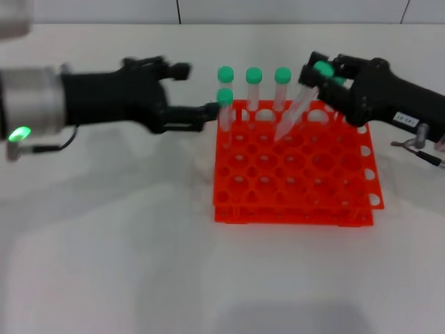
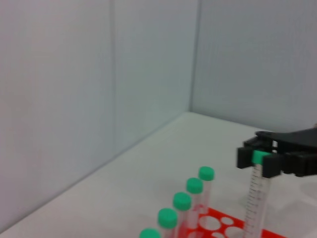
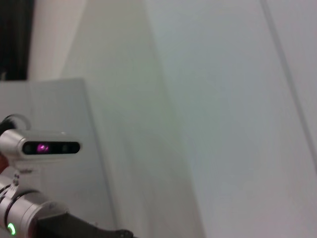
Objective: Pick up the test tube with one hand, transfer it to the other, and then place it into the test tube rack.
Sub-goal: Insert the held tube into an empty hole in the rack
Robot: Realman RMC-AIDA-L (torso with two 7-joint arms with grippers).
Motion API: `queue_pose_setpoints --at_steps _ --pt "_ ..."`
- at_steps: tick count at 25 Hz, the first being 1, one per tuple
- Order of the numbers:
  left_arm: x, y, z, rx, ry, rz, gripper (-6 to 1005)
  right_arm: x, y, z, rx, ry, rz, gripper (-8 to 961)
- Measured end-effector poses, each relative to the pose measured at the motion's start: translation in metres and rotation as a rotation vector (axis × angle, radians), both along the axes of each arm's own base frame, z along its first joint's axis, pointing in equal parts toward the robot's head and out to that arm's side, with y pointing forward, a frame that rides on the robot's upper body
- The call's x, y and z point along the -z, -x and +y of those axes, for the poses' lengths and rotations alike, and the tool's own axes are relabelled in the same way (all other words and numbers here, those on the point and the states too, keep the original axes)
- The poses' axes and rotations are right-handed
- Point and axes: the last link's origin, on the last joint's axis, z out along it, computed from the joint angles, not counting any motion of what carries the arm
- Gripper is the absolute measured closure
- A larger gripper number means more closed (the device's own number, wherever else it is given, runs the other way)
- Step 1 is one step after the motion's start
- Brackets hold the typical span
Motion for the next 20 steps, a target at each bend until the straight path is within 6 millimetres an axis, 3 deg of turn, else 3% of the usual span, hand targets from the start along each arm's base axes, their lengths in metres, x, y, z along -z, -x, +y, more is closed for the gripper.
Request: queue_pose_setpoints --at_steps 1,2,12,20 --pt "0.000 0.000 0.000 0.000 0.000 0.000 114 0.001 0.002 0.000 -0.015 0.000 -0.011 705" --pt "-0.003 0.014 -0.010 -0.009 -0.040 -0.024 114 0.004 0.006 0.001 -0.037 0.004 -0.027 705" --pt "0.004 0.092 -0.067 -0.054 -0.242 -0.197 114 0.020 0.037 0.021 -0.148 0.028 -0.150 705" --pt "0.009 0.119 -0.084 -0.106 -0.276 -0.261 114 0.028 0.047 0.036 -0.112 0.005 -0.179 704"
